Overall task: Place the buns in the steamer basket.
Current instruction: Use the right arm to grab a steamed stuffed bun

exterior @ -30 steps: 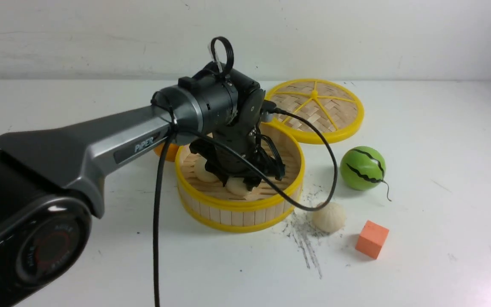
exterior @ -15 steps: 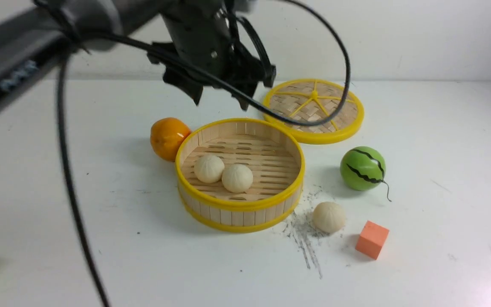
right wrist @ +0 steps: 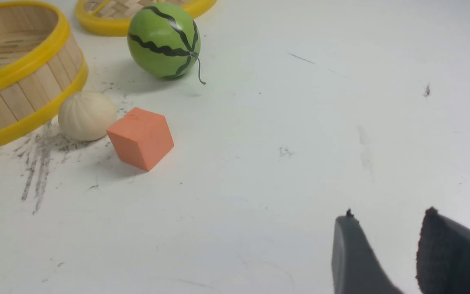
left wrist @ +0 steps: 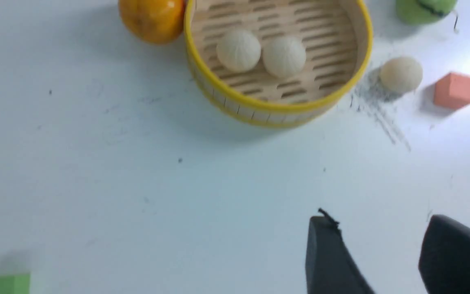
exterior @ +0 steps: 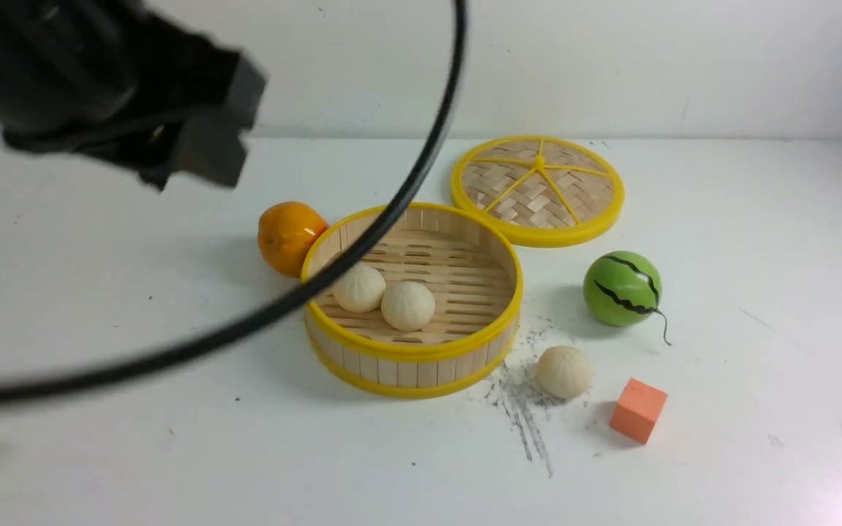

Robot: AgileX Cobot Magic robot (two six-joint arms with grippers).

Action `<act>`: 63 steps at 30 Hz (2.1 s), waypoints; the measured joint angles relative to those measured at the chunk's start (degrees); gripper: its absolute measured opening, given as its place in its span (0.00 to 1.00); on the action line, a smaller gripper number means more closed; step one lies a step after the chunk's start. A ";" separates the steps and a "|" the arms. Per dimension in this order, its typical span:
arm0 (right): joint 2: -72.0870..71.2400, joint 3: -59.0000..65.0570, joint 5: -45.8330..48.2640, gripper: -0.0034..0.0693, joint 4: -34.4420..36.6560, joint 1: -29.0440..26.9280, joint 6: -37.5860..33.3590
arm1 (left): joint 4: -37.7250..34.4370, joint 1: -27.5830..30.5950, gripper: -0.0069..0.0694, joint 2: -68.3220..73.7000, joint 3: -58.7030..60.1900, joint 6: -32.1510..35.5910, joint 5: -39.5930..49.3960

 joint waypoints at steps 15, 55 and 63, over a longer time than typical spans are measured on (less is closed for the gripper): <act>0.00 0.00 0.00 0.38 0.00 0.00 0.00 | -0.22 0.00 0.26 -31.62 35.12 0.16 -17.53; 4.27 -8.33 0.68 0.23 45.65 0.00 -10.27 | -0.04 0.00 0.28 -48.91 54.39 2.52 -28.23; 28.85 -35.12 19.58 0.02 43.09 0.00 -38.95 | 3.65 0.00 0.30 -48.91 54.45 2.58 -26.37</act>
